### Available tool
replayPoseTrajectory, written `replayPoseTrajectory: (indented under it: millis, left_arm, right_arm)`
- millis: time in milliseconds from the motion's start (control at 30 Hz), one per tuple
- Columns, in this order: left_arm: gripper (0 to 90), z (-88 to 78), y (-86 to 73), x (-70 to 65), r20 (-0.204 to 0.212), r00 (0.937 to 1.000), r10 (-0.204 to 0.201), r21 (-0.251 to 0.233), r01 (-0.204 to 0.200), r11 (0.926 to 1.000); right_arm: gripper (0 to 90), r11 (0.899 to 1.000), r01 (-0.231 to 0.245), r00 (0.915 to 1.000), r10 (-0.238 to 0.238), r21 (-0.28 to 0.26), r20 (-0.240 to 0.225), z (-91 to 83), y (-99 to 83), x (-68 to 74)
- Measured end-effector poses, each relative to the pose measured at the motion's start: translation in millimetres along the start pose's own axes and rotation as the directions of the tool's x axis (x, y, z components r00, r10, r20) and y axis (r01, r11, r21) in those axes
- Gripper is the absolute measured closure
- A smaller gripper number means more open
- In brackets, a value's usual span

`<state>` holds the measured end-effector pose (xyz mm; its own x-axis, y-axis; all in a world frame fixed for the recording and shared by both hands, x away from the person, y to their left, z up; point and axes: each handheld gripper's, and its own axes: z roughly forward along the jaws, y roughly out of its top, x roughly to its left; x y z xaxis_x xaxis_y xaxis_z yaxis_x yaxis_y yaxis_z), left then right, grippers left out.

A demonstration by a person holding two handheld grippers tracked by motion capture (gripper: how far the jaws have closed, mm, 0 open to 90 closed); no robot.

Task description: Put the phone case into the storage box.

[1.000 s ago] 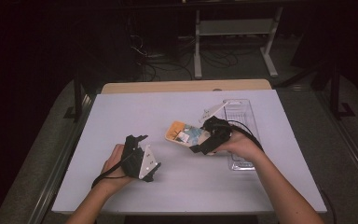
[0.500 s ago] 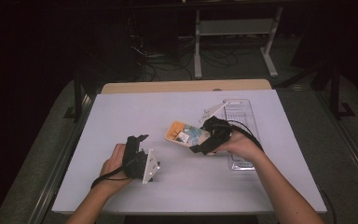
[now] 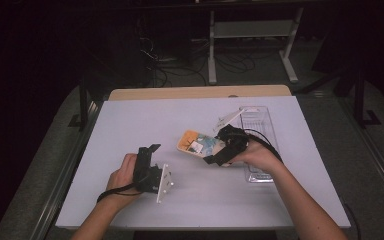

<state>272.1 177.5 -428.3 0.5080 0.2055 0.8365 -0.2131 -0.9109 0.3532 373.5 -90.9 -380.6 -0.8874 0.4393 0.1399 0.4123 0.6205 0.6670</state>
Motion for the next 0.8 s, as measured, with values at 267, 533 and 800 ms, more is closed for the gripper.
replayPoseTrajectory:
  millis: [267, 533, 800]
  left_arm:
    - [0.0, -0.5, 1.1, -2.3, -0.039, 0.9979, 0.052, 0.006, -0.052, 0.9986]
    - [0.0, -0.6, 3.8, -6.4, -0.1, 0.9853, 0.138, 0.013, -0.138, 0.9904]
    - [0.0, 0.1, 7.6, -8.0, -0.144, 0.9767, 0.159, 0.004, -0.16, 0.9871]
  right_arm:
    - [10.6, 1.0, -0.003, 1.0, 0.003, -0.001, 0.001, -0.3, 0.0, 0.2]
    - [10.6, 1.0, 0.003, 1.0, -0.003, -0.002, 0.001, -0.4, -0.1, -0.7]
    - [10.6, 1.0, -0.003, 1.0, 0.003, -0.009, -0.005, -0.3, 0.8, -0.2]
